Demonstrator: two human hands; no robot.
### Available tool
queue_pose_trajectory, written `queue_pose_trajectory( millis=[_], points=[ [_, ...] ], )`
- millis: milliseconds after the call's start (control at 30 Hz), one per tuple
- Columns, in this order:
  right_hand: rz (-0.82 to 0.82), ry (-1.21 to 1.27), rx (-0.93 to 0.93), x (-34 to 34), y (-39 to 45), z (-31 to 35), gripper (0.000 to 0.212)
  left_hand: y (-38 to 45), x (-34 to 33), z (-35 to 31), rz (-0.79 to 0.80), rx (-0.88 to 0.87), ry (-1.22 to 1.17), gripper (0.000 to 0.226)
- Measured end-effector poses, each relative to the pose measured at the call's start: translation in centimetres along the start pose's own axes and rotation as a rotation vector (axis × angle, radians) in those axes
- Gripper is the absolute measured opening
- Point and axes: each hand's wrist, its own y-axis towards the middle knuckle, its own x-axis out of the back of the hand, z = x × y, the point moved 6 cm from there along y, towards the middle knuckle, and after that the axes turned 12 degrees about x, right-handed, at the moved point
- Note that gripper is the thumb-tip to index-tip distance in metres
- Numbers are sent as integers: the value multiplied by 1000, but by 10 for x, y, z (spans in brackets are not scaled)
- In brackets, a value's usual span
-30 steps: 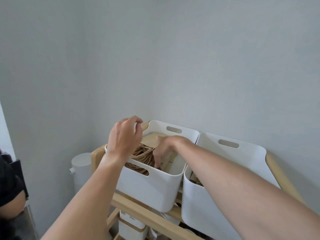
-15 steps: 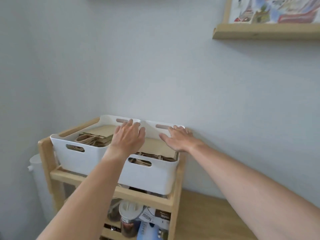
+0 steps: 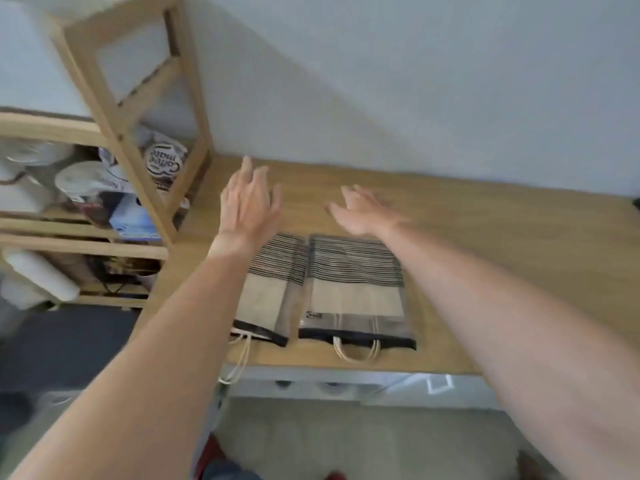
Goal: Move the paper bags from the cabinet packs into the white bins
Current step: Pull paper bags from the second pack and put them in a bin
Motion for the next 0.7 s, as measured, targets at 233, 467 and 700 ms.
queue_pose_trajectory(
  millis=[233,467,700],
  points=[
    [179,128,64,-144,-115,-107,105,-152,-159,-13,338,-16,79,47],
    [-123,191,263,-161,-134,-109,14,-221,-171,-11,219,-251,203,22],
    [-261,242,251,-146,-130,-98,12,-240,-197,-25,368,-275,535,32]
  ],
)
